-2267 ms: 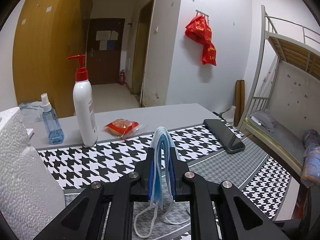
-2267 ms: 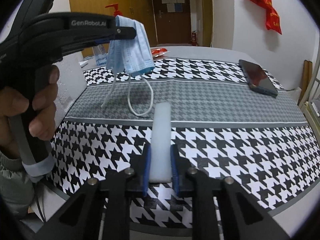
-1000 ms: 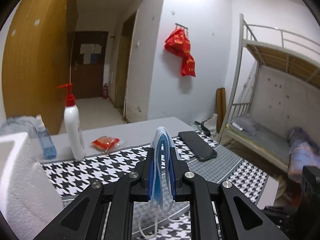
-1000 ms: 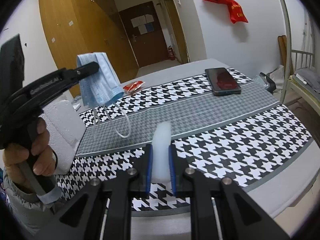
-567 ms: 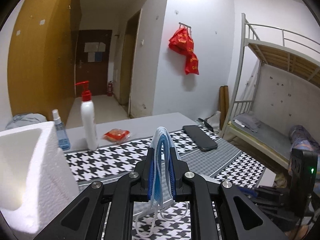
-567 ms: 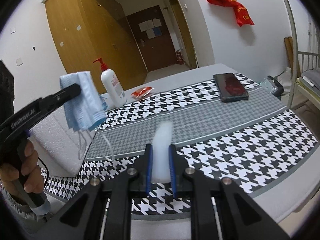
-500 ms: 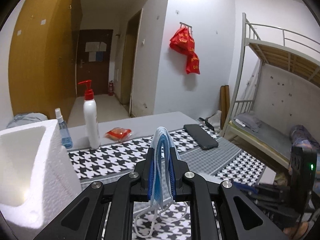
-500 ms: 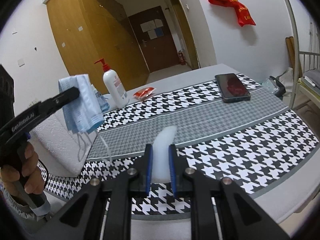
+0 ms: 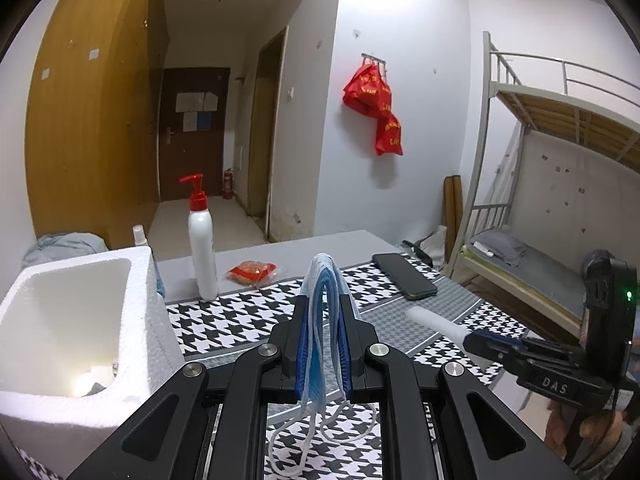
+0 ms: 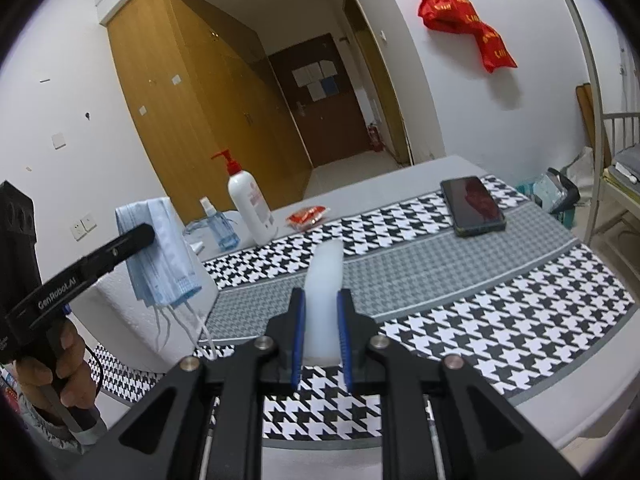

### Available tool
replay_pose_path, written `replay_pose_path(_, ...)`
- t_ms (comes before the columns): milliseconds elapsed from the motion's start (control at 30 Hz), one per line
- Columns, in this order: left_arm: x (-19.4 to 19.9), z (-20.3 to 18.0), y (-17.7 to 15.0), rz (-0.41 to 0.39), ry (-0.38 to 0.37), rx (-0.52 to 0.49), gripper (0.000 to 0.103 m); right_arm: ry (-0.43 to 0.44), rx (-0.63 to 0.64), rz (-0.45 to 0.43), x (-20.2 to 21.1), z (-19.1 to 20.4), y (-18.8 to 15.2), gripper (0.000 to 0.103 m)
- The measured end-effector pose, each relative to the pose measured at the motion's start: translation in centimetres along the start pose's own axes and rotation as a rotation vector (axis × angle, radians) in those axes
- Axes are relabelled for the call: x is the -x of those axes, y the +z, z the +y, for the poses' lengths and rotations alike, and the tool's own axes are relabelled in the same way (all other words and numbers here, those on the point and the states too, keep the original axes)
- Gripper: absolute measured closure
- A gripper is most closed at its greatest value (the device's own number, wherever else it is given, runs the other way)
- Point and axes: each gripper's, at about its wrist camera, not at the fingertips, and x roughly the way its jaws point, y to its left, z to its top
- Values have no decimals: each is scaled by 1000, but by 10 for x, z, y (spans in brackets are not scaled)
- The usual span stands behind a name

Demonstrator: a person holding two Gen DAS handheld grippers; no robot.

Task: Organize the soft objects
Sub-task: 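Carry the white stick to the foam box with the right tool while the left tool carries the mask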

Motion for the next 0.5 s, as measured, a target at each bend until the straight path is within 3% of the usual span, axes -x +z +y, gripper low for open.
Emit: replay_pose_path(500,46,-4,-4,-49,-17,-36,89,12,35,-95,37,24,6,84)
